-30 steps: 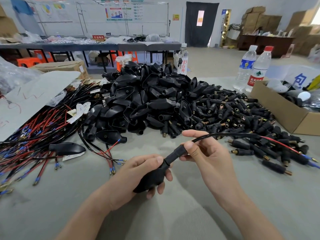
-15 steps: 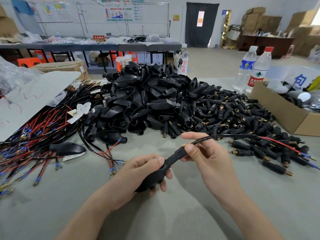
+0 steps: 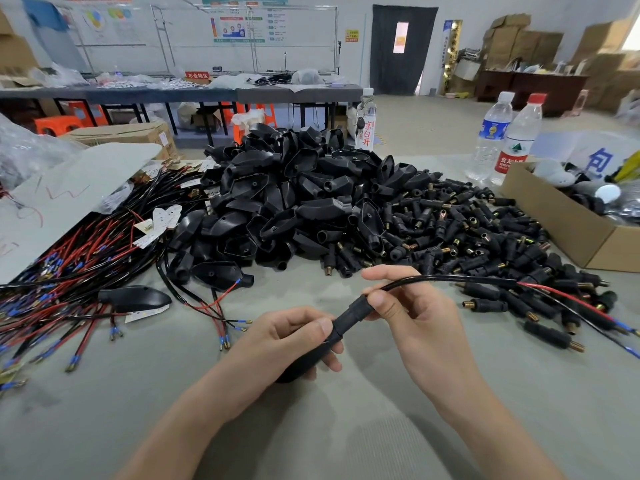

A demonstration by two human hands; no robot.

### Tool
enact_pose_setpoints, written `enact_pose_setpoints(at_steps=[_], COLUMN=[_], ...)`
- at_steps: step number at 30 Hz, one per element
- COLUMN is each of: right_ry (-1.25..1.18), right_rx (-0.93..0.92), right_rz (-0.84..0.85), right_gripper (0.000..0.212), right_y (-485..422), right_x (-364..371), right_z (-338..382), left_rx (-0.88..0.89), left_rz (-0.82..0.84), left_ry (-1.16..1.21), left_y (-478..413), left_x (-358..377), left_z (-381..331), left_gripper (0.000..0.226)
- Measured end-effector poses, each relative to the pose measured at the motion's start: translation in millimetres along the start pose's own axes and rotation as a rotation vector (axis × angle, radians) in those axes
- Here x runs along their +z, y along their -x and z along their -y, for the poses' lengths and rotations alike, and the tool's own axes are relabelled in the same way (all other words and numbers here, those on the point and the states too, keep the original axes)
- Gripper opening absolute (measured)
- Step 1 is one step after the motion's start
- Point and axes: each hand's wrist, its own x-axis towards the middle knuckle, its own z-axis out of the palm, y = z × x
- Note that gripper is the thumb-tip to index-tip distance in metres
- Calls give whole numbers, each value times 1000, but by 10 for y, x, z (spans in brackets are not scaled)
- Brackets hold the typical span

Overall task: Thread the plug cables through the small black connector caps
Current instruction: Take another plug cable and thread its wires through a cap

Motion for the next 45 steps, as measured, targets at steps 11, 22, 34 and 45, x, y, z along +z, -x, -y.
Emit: enact_pose_setpoints(at_steps=[11, 22, 34, 45], right_ry=[-59, -19, -273, -130], right_rx=[-39, -68, 104, 56], right_rz=[5, 8, 149, 216], right_gripper=[16, 18, 28, 16], right_y=[-9, 12, 56, 44], right_x=[25, 45, 117, 106], right_z=[-10, -24, -28, -36], left_rx=[-5, -27, 58, 211], left_rz=[-3, 39, -62, -103], left_ry=[5, 66, 39, -149], left_y=[28, 38, 26, 55], left_x=[-41, -80, -32, -13], left_z=[-16, -47, -91, -103], left_gripper=[20, 33, 19, 26])
